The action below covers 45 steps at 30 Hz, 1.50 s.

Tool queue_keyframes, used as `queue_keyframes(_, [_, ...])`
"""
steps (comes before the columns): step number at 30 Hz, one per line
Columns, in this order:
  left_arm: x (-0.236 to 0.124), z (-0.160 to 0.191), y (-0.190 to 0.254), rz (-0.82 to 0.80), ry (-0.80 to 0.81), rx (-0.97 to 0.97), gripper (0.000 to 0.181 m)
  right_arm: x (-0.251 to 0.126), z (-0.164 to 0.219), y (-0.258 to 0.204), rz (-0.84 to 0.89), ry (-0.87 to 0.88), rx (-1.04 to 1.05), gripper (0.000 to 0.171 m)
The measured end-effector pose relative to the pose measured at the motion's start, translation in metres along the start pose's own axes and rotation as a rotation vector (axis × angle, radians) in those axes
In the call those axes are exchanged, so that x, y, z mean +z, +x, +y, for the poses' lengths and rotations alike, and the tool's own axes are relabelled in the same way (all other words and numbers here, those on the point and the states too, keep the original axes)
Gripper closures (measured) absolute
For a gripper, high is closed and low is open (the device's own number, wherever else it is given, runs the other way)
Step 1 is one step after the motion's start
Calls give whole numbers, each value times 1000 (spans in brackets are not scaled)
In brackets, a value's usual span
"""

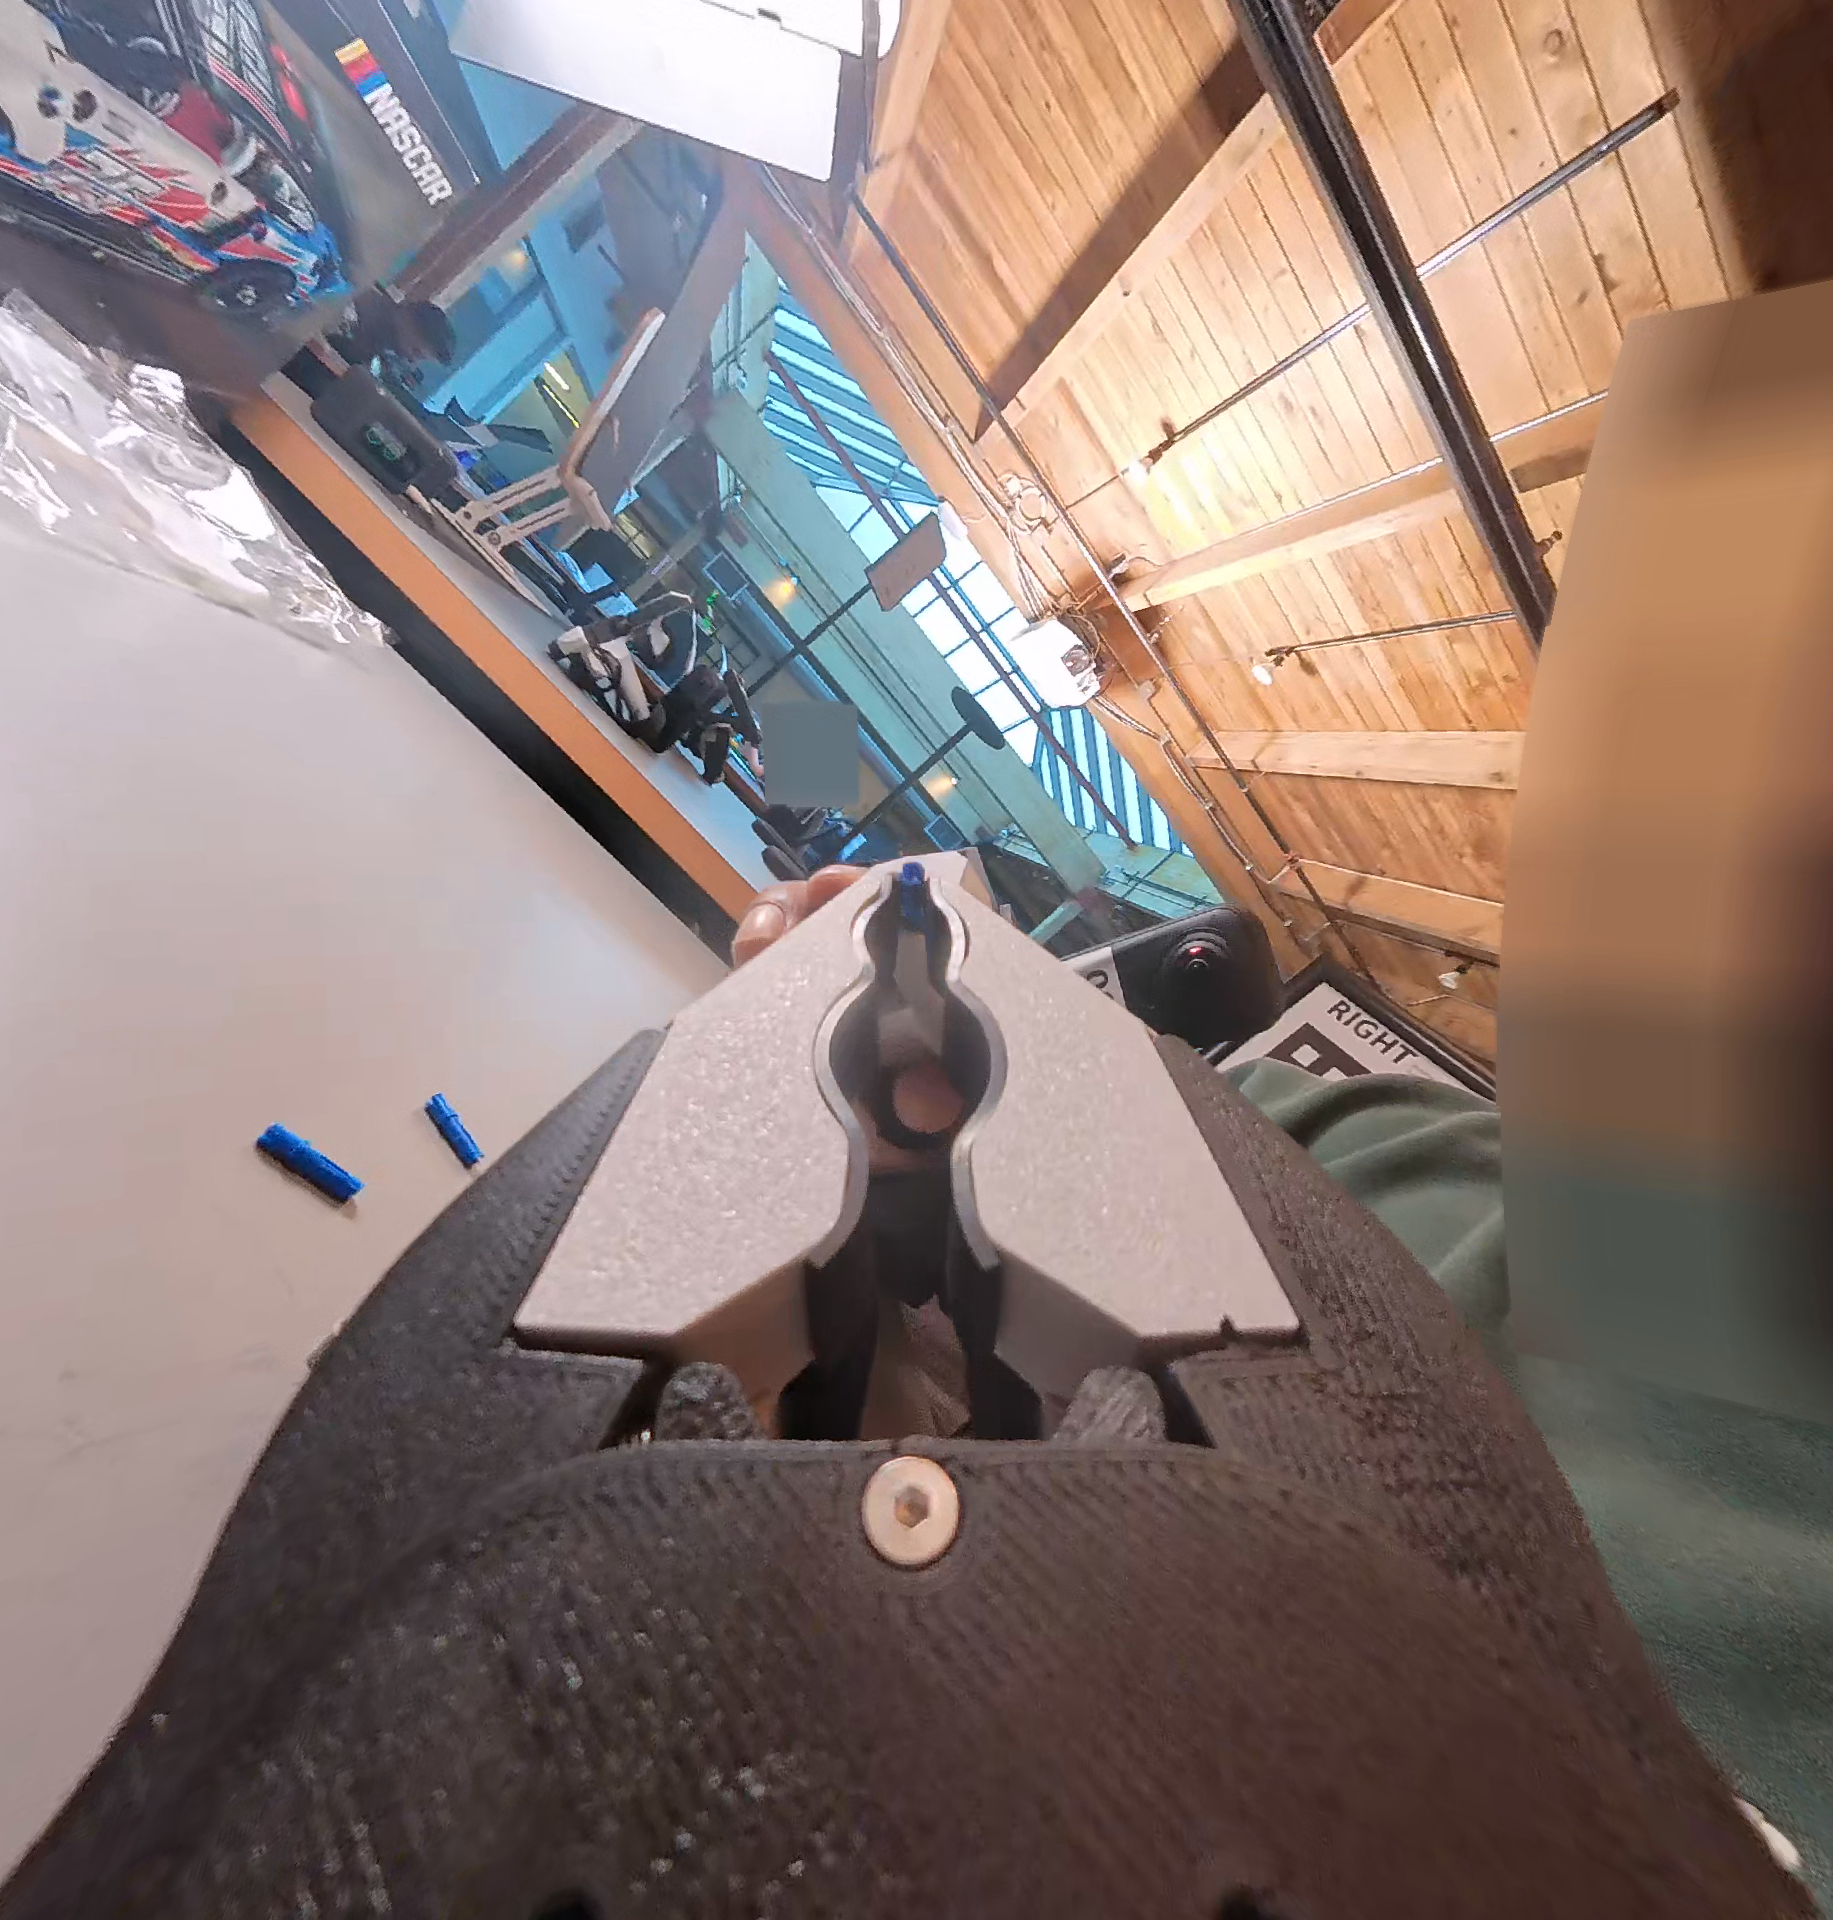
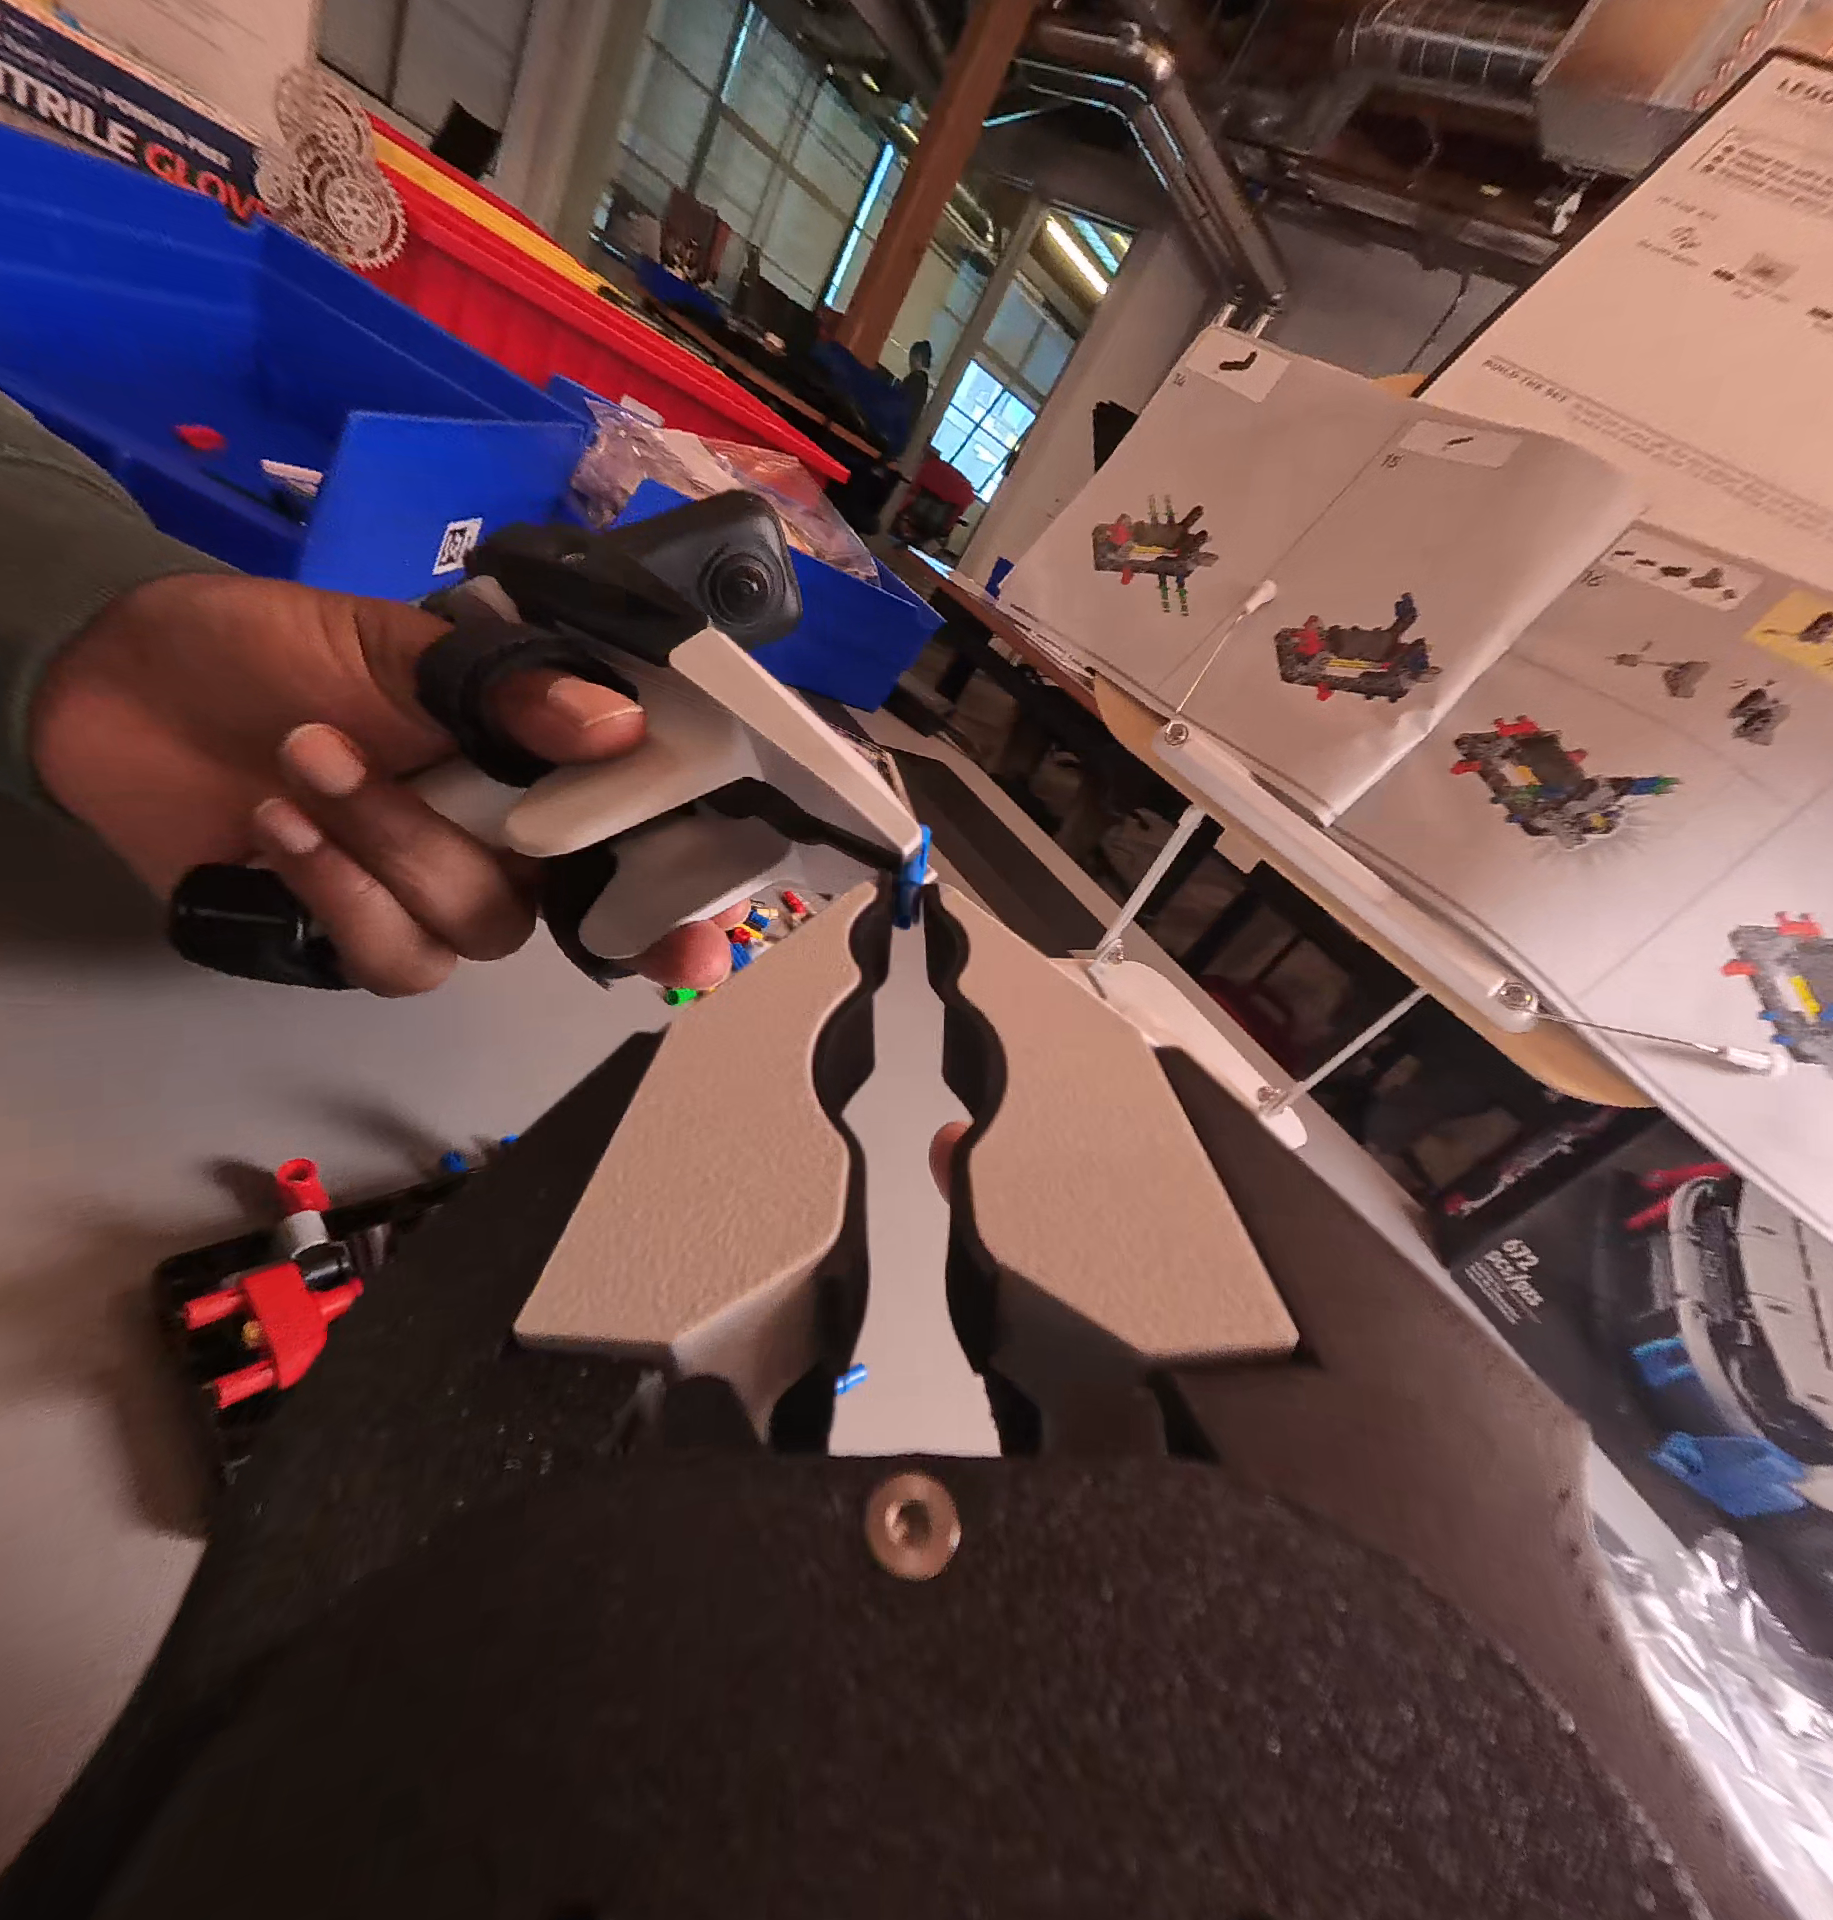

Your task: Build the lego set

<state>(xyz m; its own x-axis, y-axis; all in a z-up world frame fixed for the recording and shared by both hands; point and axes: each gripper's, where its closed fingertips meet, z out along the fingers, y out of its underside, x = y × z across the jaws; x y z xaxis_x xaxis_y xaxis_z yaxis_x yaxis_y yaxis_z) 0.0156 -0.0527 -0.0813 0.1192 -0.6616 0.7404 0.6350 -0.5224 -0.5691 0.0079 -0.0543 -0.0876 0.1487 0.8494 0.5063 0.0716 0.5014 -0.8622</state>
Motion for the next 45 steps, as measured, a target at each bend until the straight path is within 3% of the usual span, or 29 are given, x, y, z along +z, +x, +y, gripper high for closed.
queue_keyframes(5, [-3, 7, -5, -13, -60, -32, 178, -3, 5, -4, -65, -11, -22, 168])
queue_keyframes(12, [-4, 19, -4, -64, -227, 123, 171, -12, 12, -14, -217, -40, 23, 168])
queue_keyframes(14, [-4, 21, -7, -70, -234, 104, 180, -12, 12, -22, -257, -41, 27, 168])
queue_keyframes(21, [-4, 21, -3, -9, -213, -8, 181, -13, 7, -23, -273, 2, 120, 168])
queue_keyframes(29, [-5, 21, 3, 5, -237, 34, 172, -16, 3, -16, -277, 35, 199, 168])
queue_keyframes(33, [-4, 24, 4, 14, -249, 20, 179, -17, 2, -19, -293, 43, 201, 168])
queue_keyframes(45, [-4, 29, 7, 39, -268, -18, 179, -22, -5, -22, -327, 92, 197, 160])
